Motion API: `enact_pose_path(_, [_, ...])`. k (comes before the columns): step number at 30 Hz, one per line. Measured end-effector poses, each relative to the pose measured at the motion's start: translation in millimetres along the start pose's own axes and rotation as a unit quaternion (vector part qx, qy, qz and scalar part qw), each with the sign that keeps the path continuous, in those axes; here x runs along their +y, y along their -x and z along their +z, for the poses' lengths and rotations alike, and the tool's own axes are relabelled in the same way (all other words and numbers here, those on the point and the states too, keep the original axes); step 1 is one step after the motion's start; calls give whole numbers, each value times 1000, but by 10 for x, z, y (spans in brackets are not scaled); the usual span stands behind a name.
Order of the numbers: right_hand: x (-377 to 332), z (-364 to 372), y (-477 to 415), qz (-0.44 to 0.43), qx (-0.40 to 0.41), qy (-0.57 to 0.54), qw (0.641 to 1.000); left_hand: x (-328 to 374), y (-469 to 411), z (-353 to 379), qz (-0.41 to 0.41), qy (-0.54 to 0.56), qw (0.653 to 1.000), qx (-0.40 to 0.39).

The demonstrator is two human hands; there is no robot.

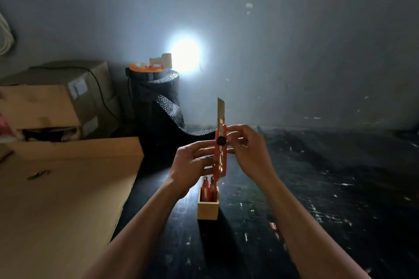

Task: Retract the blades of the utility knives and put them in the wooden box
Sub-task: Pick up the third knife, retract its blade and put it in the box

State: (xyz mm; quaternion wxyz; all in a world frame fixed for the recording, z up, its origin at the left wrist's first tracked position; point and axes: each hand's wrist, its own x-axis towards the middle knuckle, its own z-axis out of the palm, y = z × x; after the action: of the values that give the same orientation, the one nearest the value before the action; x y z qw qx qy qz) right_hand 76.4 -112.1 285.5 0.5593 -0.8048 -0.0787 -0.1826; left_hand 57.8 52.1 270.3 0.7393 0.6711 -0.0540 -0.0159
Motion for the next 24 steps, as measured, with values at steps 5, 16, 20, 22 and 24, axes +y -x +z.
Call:
enact_pose_path(5, [-157, -100, -56, -72, -9, 73, 995, 178, -42, 8, 22, -18, 1000, 2])
enact_pose_path(16, [-151, -225, -31, -63, -103, 65, 991, 254, 5, -13, -27, 49, 998, -6])
enact_pose_path(20, [-127, -264, 30, -78, -123, 64, 987, 256, -2, 1, -50, 74, 996, 1])
enact_pose_path(22, [-121, -294, 47, -75, -137, 46, 987, 268, -1, 11, -58, 79, 995, 2])
enact_pose_path(24, [-108, -316, 65, -72, -154, 44, 985, 283, -4, 17, -57, 81, 995, 6])
